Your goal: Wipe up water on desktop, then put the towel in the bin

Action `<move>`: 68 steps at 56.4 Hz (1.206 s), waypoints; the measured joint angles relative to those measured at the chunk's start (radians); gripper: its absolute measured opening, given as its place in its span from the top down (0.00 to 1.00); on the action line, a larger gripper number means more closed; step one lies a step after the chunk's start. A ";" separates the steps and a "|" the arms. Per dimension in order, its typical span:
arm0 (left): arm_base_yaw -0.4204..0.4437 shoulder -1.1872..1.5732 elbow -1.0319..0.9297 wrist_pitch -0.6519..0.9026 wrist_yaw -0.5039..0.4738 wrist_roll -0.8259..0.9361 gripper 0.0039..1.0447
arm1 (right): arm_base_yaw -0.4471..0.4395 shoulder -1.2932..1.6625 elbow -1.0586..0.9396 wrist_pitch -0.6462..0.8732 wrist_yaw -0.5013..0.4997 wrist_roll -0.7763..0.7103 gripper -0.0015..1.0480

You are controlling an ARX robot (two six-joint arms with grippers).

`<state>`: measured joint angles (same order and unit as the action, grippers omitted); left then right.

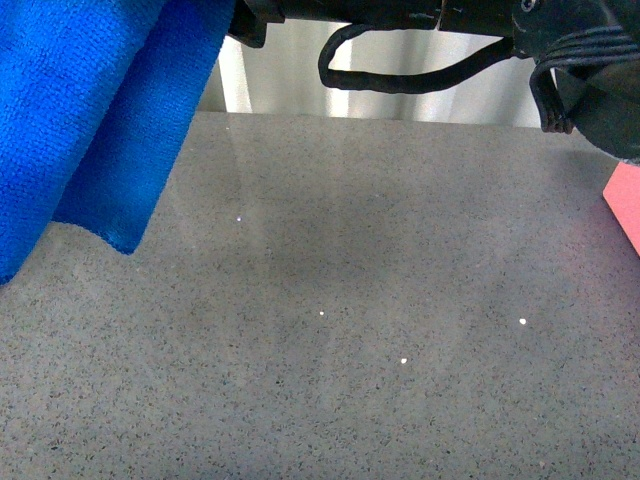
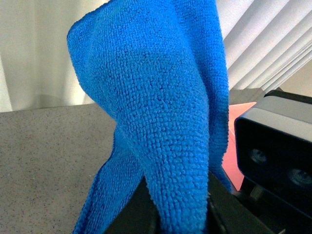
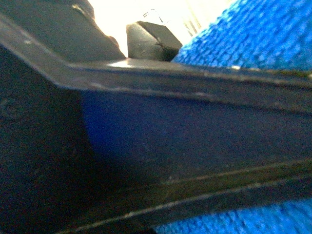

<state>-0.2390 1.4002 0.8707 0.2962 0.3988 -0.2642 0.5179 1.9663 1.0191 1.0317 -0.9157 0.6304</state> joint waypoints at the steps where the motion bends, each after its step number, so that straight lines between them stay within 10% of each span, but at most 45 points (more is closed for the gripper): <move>1: 0.000 0.000 0.000 0.000 0.001 0.000 0.84 | 0.000 -0.001 -0.002 0.001 0.002 0.001 0.61; 17: -0.001 0.000 0.000 0.000 0.005 0.000 0.49 | -0.015 -0.031 -0.045 -0.034 0.040 0.002 0.91; 32: -0.011 0.000 -0.007 0.020 -0.037 0.015 0.14 | -0.042 -0.071 -0.079 -0.092 0.058 -0.031 0.95; 36: -0.033 -0.020 -0.108 0.246 -0.389 0.125 0.28 | -0.046 -0.079 -0.088 -0.109 0.064 -0.042 0.95; 43: -0.014 -0.090 -0.252 0.390 -0.612 0.205 0.45 | -0.050 -0.087 -0.101 -0.143 0.075 -0.058 0.95; 62: 0.081 -0.290 -0.537 0.467 -0.547 0.247 0.97 | -0.081 -0.138 -0.166 -0.154 0.083 -0.081 0.95; 68: 0.105 -0.350 -0.596 0.470 -0.526 0.254 0.97 | -0.102 -0.151 -0.180 -0.158 0.083 -0.086 0.95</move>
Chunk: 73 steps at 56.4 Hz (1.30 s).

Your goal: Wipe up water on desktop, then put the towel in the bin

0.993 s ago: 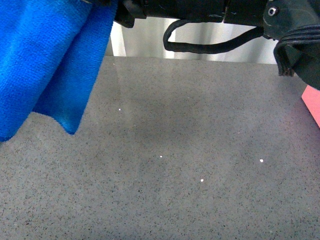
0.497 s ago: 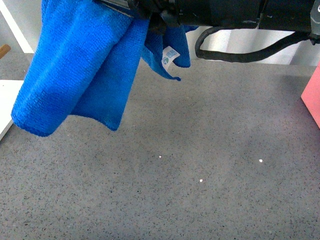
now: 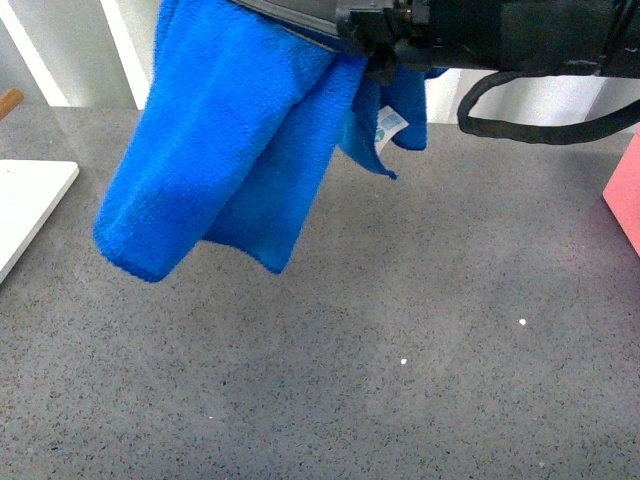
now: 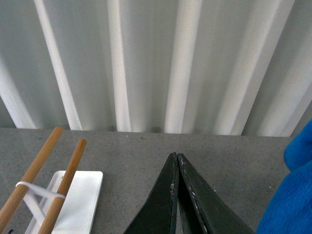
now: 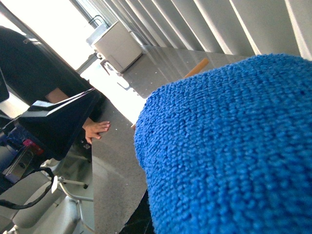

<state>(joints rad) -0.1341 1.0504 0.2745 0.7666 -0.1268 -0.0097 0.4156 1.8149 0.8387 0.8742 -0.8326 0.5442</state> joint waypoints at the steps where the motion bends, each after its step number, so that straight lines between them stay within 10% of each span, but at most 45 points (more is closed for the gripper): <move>1: 0.003 -0.006 -0.006 0.000 0.000 0.000 0.97 | -0.002 -0.002 -0.001 0.000 0.000 0.000 0.95; 73: 0.132 -0.721 -0.252 -0.434 0.127 0.003 0.97 | -0.021 -0.008 -0.034 -0.033 -0.014 -0.049 0.95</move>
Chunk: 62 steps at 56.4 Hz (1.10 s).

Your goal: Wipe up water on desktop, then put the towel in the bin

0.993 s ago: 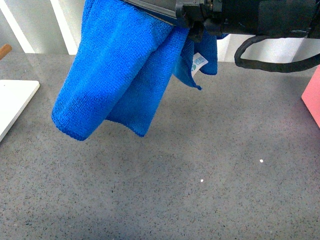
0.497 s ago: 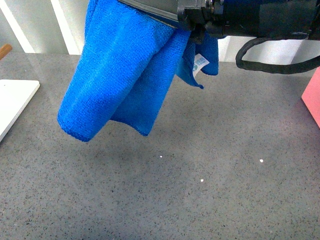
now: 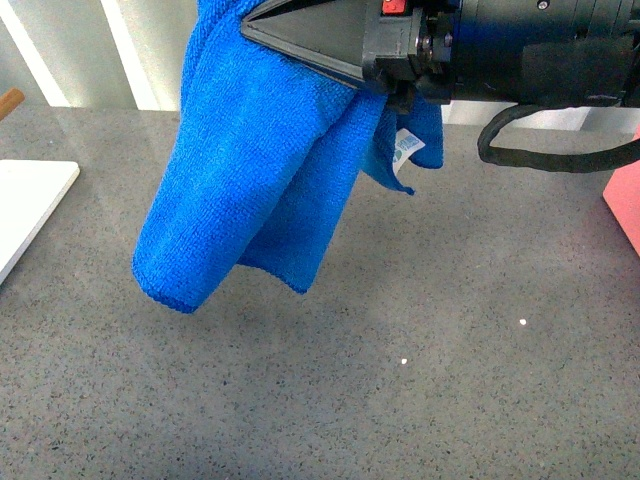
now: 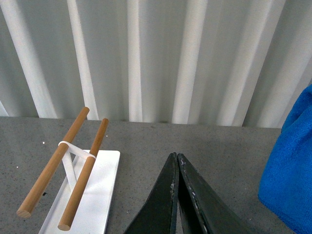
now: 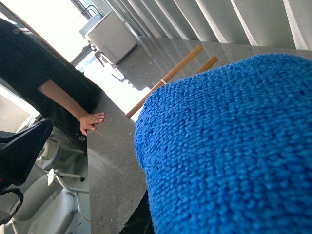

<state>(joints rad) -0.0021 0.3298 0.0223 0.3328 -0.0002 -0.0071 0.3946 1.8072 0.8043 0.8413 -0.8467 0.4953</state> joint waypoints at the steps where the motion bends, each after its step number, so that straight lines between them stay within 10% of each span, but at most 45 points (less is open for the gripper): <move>1: 0.000 -0.007 0.000 -0.007 0.000 0.000 0.97 | 0.000 0.000 -0.001 0.002 0.000 0.000 0.95; 46: 0.000 -0.326 0.000 -0.332 0.000 -0.001 0.96 | -0.043 -0.051 -0.089 -0.199 0.020 -0.150 0.95; 62: 0.000 -0.326 0.000 -0.332 0.000 0.000 0.38 | -0.107 0.148 -0.002 -0.764 0.401 -0.415 0.95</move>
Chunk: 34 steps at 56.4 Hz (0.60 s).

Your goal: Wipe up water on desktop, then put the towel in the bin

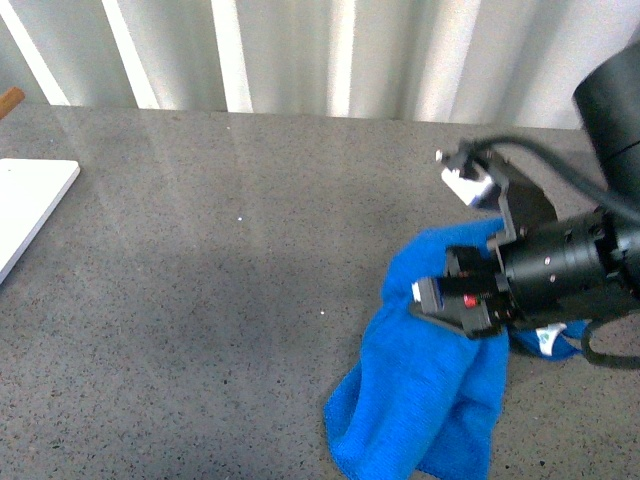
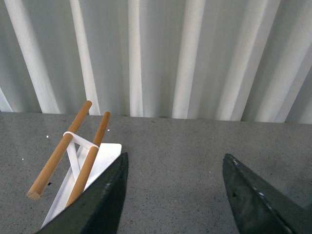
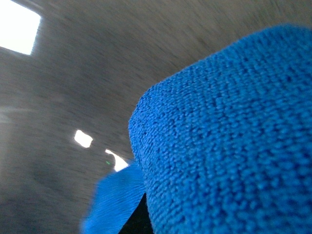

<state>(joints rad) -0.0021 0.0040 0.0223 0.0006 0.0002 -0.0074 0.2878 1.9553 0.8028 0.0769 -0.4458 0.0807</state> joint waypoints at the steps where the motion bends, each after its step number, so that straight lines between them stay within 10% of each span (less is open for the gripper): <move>1: 0.000 0.000 0.000 0.000 0.000 0.000 0.34 | -0.004 0.023 0.014 -0.032 0.027 -0.013 0.95; 12: 0.000 0.000 0.000 0.000 0.000 0.002 0.05 | -0.037 0.169 0.199 -0.211 0.119 -0.126 0.95; 34: 0.000 0.000 0.000 0.000 0.000 0.002 0.06 | -0.027 0.371 0.627 -0.413 0.362 -0.302 0.95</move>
<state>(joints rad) -0.0021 0.0040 0.0223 0.0006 -0.0002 -0.0051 0.2611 2.3264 1.4296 -0.3359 -0.0841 -0.2211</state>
